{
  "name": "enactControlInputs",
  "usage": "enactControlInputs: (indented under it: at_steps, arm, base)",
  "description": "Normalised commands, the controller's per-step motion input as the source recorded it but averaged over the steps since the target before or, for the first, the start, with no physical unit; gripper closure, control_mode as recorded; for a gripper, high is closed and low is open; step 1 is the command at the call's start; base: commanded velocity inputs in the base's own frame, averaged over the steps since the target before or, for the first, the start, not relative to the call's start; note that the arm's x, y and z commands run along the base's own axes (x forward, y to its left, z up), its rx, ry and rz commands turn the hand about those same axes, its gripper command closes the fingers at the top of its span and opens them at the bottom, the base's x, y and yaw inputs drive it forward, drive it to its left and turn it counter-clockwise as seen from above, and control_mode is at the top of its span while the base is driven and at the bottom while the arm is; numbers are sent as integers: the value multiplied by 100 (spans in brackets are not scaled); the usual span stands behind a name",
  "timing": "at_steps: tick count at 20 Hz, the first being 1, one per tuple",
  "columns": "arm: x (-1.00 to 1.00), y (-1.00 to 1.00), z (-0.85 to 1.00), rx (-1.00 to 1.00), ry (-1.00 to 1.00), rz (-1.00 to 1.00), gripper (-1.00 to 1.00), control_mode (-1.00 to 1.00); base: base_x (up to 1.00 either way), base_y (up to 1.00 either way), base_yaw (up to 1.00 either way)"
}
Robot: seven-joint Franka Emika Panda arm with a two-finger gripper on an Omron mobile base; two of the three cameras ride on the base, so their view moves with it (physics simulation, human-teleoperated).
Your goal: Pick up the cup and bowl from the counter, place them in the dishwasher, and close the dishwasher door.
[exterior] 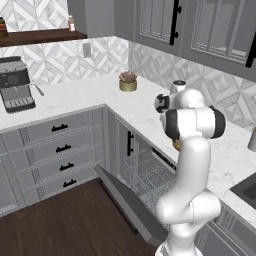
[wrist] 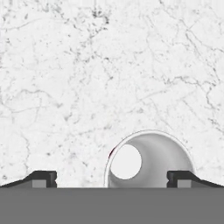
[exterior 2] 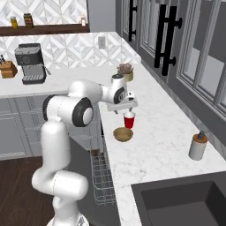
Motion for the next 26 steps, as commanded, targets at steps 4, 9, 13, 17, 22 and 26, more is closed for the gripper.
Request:
enactControlInputs:
  at_steps: [4, 9, 13, 17, 22, 26]
  arm:
    - [18, -11, -23, 0, 0, 0, -100, -100]
    - [10, -12, -31, 0, 0, 0, -100, -100]
    - [7, -1, -47, 0, 0, 0, -100, -100]
    - [6, 0, -46, 0, 3, 0, 100, -100]
    - [0, 0, -50, 0, 12, 0, 100, -100]
    - [0, -1, -44, 0, 13, 0, 100, -100]
  base:
    - [0, 0, 0]
    - [0, 0, 0]
    - [0, 0, 0]
    - [0, 0, 0]
    - [0, 0, 0]
    - [0, 0, 0]
